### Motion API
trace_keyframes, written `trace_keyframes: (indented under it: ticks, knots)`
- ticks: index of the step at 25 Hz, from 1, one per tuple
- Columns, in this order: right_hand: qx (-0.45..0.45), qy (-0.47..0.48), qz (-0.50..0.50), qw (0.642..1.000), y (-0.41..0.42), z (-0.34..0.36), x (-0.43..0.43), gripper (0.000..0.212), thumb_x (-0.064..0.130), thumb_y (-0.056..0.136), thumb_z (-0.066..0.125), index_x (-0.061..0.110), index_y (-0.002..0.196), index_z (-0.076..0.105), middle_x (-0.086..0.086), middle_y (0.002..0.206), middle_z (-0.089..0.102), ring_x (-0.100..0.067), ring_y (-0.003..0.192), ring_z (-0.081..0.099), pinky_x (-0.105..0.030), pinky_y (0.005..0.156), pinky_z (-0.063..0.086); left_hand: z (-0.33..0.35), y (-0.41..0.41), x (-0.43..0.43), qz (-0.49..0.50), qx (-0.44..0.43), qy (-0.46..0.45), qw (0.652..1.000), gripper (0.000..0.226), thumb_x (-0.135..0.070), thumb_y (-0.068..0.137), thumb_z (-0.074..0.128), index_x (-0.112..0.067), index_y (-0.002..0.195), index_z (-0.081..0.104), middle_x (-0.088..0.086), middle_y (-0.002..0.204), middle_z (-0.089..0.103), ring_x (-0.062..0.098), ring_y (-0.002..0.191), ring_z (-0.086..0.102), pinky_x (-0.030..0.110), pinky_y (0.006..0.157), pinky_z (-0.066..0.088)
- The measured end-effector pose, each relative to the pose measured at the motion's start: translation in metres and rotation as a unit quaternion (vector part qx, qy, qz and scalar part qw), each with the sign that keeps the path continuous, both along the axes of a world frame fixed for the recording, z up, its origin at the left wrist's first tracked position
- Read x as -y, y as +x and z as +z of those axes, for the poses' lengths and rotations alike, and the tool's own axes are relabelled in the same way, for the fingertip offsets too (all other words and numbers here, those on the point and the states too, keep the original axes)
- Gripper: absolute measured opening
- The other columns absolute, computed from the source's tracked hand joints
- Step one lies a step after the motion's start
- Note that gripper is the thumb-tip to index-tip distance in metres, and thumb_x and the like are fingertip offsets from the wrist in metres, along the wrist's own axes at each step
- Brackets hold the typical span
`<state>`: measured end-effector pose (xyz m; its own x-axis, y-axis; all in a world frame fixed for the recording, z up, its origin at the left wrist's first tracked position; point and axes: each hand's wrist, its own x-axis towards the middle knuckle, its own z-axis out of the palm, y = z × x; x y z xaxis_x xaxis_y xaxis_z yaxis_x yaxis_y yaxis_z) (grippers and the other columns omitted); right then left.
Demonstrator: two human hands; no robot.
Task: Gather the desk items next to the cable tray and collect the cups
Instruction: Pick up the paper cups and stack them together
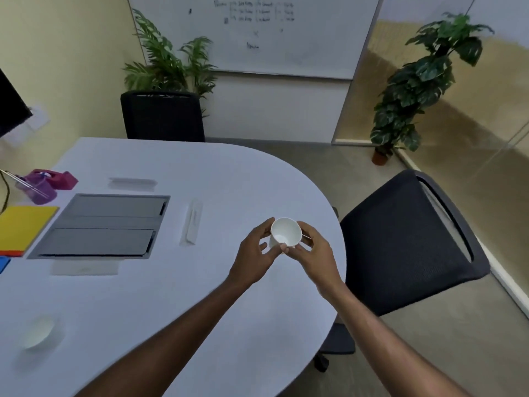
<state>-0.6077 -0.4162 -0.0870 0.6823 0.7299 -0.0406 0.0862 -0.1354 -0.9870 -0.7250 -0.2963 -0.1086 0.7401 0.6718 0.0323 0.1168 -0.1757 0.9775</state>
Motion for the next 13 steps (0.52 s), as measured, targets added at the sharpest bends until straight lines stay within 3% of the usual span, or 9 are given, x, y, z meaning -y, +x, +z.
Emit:
trace_keyframes:
  ticks: [4, 7, 11, 13]
  knots:
    - [-0.011, -0.015, 0.032, 0.999, 0.046, -0.032, -0.056, 0.070, 0.029, 0.075, 0.086, 0.022, 0.136, 0.054, 0.007, 0.134, 0.059, -0.003, 0.124, 0.055, -0.007, 0.087, 0.051, -0.031, 0.038, -0.045, 0.051, -0.048, 0.026, 0.997, 0.065, -0.032, 0.086, 0.080, -0.021, 0.143, 0.051, 0.000, 0.139, 0.058, 0.011, 0.120, 0.062, 0.033, 0.103, 0.055]
    - [-0.022, -0.028, 0.067, 0.997, 0.083, -0.059, -0.096, 0.068, 0.028, 0.076, 0.085, 0.019, 0.136, 0.054, 0.003, 0.133, 0.059, -0.006, 0.122, 0.057, -0.015, 0.093, 0.053, -0.052, 0.070, -0.077, 0.092, -0.096, 0.032, 0.991, 0.069, -0.031, 0.086, 0.080, -0.015, 0.146, 0.050, 0.005, 0.140, 0.058, 0.017, 0.118, 0.064, 0.031, 0.099, 0.056]
    - [-0.044, -0.055, 0.112, 0.991, 0.126, -0.088, -0.146, 0.071, 0.019, 0.080, 0.082, 0.014, 0.142, 0.048, -0.002, 0.140, 0.055, -0.013, 0.128, 0.054, -0.014, 0.092, 0.049, -0.077, 0.109, -0.112, 0.138, -0.144, 0.027, 0.980, 0.067, -0.023, 0.087, 0.080, -0.011, 0.146, 0.050, 0.008, 0.141, 0.059, 0.018, 0.119, 0.064, 0.007, 0.086, 0.049]
    - [-0.057, -0.072, 0.131, 0.987, 0.148, -0.104, -0.168, 0.070, 0.012, 0.082, 0.079, 0.012, 0.144, 0.045, -0.003, 0.142, 0.053, -0.013, 0.129, 0.052, -0.013, 0.089, 0.048, -0.090, 0.128, -0.130, 0.158, -0.163, 0.017, 0.974, 0.066, -0.020, 0.087, 0.080, -0.011, 0.146, 0.051, 0.009, 0.142, 0.059, 0.019, 0.119, 0.064, 0.009, 0.087, 0.049]
